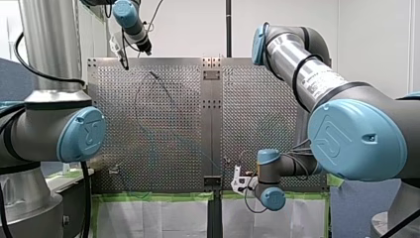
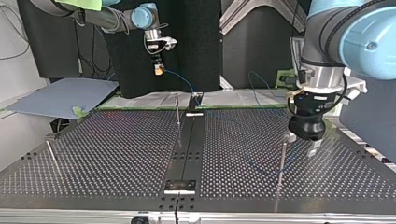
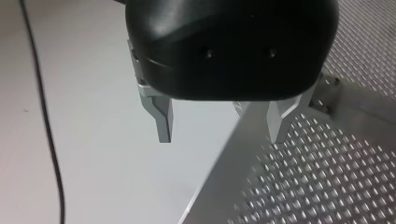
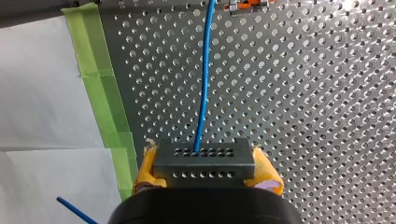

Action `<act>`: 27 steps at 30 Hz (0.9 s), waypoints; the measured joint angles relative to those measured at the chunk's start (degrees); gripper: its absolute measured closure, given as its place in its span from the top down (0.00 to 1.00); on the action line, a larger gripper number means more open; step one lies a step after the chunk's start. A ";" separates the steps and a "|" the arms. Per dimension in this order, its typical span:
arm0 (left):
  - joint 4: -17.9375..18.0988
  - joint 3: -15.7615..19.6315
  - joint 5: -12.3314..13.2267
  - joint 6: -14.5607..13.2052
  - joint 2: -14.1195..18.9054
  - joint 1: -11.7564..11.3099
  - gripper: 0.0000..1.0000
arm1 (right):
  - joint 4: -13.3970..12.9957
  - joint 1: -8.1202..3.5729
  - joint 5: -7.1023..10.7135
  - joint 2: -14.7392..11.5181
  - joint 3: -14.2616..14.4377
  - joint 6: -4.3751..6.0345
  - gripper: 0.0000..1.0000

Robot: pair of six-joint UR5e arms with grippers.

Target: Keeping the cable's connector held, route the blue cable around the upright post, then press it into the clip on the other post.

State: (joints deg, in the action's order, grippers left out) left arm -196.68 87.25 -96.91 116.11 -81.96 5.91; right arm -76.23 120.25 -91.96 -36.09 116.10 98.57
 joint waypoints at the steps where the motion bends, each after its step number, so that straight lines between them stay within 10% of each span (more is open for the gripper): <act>1: -0.12 -0.20 -0.41 -0.49 -0.44 0.08 1.00 | 0.01 0.01 0.01 0.00 0.00 0.00 0.00; 27: -0.68 -0.61 -4.76 -14.98 -5.68 0.49 1.00 | 0.28 0.11 0.02 0.00 -0.01 0.05 0.00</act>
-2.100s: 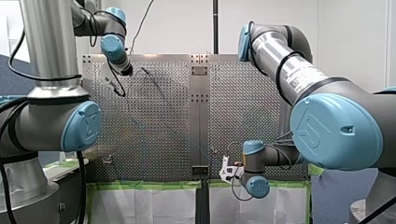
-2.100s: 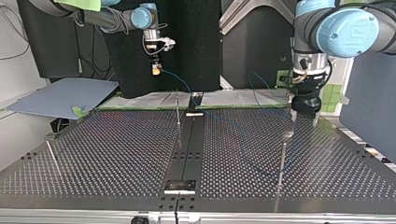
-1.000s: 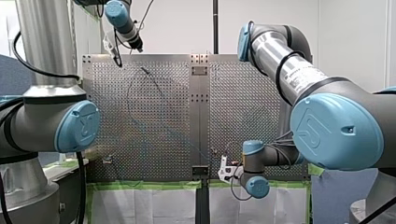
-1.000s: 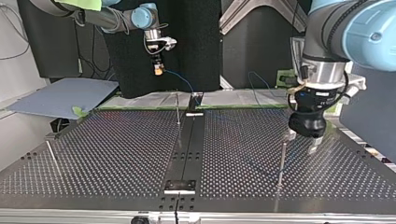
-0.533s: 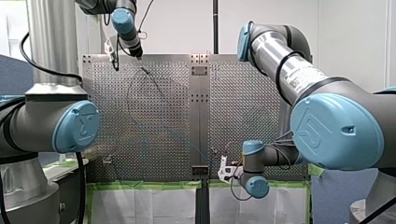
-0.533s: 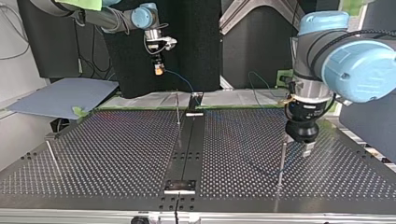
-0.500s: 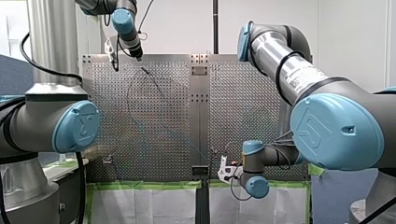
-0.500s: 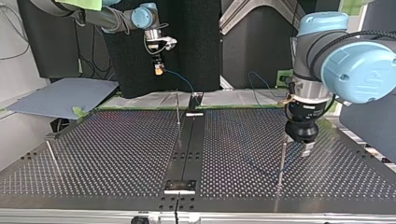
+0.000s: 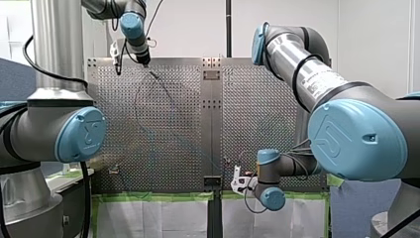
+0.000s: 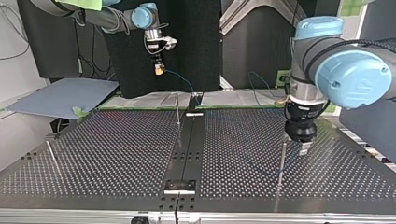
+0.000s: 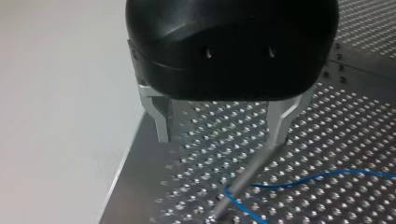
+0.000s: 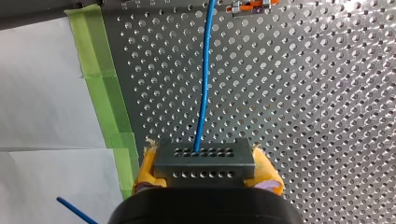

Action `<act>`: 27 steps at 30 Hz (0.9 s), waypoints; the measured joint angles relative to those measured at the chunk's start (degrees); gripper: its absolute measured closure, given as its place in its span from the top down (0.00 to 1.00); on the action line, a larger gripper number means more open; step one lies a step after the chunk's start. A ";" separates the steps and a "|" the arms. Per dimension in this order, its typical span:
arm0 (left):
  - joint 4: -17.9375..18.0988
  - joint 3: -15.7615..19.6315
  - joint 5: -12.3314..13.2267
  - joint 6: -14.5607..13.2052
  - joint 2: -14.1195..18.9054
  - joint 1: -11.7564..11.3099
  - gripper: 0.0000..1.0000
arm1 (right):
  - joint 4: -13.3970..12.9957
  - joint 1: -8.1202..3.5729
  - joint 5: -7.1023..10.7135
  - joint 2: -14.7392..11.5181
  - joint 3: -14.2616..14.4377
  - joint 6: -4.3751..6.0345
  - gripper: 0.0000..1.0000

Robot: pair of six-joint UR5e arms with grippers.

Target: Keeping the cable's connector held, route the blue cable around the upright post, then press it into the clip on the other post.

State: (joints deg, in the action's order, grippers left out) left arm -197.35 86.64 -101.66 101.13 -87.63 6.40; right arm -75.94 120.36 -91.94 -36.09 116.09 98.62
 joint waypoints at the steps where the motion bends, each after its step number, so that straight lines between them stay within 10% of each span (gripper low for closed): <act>1: -0.09 0.00 -0.04 -0.31 -0.16 0.08 1.00 | 0.00 0.00 0.00 0.00 0.01 0.01 0.00; 27: -0.67 0.00 -1.06 -3.21 -0.55 2.27 1.00 | 0.23 0.09 0.03 0.00 0.02 -0.03 0.00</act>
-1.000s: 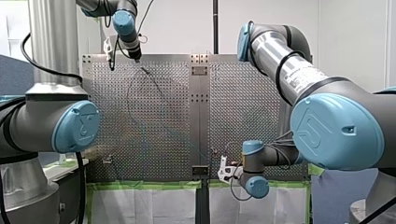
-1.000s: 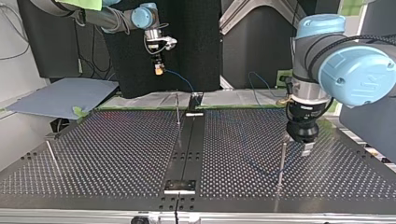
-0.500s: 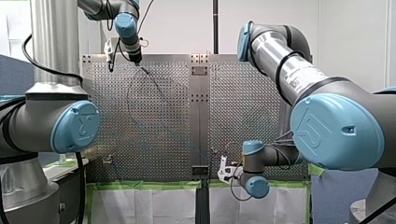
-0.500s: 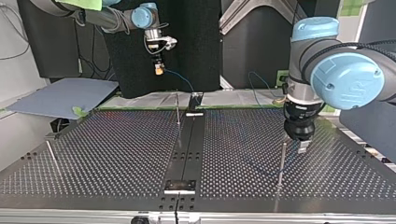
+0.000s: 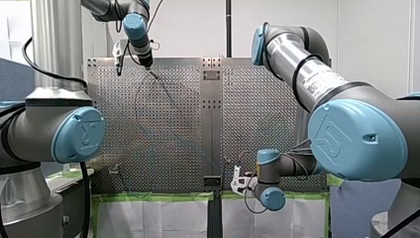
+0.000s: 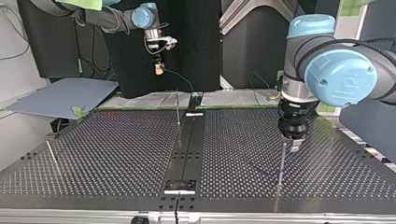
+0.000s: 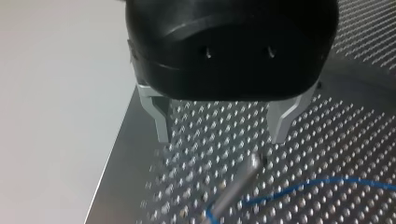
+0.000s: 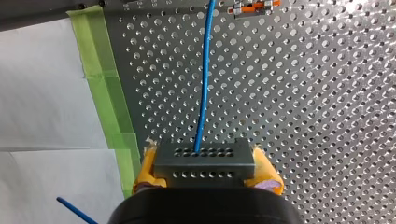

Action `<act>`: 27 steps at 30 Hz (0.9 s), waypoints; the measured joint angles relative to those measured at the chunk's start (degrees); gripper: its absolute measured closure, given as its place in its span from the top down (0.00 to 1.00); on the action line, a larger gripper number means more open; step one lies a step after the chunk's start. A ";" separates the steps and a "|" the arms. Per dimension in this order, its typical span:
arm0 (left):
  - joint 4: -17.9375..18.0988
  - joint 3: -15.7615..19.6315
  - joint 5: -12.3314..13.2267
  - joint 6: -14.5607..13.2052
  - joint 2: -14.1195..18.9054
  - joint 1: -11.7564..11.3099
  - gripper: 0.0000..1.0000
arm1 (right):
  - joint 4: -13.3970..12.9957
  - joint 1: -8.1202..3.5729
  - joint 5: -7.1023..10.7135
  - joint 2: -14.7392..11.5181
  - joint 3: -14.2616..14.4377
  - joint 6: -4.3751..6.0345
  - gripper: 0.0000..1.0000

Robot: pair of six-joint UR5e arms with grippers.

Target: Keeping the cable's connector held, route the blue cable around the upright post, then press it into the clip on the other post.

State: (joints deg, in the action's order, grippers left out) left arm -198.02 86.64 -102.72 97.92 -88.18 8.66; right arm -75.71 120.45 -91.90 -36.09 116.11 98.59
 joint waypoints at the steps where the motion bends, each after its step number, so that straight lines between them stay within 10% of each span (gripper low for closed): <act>1: 0.10 0.00 0.37 -0.54 0.00 0.33 1.00 | 0.11 0.00 -0.01 0.00 -0.01 -0.01 0.00; 13: 5.37 0.00 -2.38 -7.10 -0.53 6.28 1.00 | 0.01 0.07 0.23 0.00 -0.04 0.05 0.00; 27: 13.84 0.00 -6.17 -15.29 -8.52 12.33 1.00 | -0.13 0.09 0.81 0.01 -0.04 0.57 0.00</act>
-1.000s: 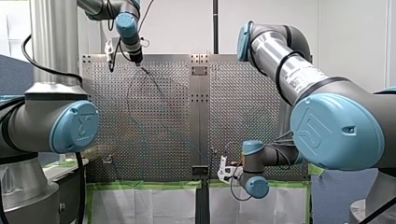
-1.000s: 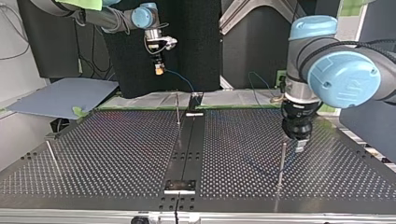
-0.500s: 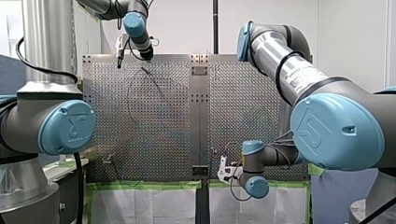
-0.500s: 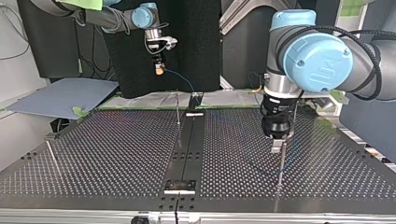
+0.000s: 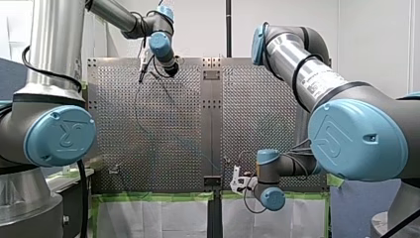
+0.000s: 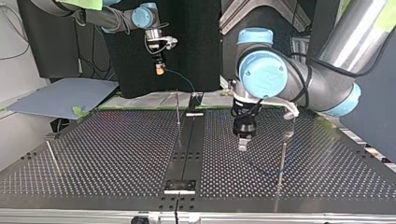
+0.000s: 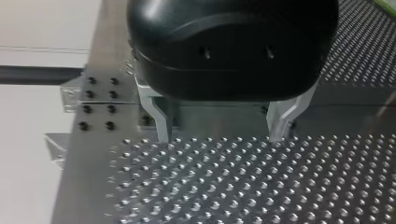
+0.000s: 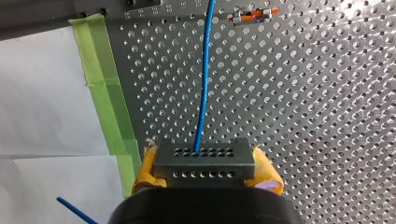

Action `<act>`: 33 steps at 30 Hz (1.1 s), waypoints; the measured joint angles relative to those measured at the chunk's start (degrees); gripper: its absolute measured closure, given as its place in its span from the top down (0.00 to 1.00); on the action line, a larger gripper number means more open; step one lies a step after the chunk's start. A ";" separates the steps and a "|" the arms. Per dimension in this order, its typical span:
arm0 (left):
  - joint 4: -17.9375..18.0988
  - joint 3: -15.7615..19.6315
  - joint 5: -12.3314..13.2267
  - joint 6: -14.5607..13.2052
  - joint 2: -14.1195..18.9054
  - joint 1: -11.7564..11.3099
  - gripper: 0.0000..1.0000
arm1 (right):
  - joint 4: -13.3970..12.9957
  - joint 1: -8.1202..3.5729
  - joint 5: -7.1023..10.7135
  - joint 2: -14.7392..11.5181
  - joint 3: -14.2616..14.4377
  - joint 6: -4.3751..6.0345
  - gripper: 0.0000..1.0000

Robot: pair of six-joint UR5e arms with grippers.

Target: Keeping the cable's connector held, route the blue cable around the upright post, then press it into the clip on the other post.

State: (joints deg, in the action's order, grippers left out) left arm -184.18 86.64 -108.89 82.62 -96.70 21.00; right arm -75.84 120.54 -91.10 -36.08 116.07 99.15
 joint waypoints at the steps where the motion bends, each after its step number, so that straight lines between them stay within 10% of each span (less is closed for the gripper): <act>1: 0.57 0.00 -0.45 -0.40 -0.56 0.16 1.00 | -0.01 0.00 -0.01 0.00 0.00 0.00 0.00; 17: 9.97 0.00 -5.65 -3.17 -10.20 0.37 1.00 | -0.43 0.00 0.35 -0.01 0.01 0.02 0.00; 33: 14.07 -0.07 -10.30 -6.63 -12.36 -0.95 1.00 | -0.63 0.00 0.92 -0.01 -0.15 0.41 0.00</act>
State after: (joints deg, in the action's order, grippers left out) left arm -170.11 86.57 -119.19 76.00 -109.06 20.05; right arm -76.47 120.54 -90.18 -36.09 115.92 99.57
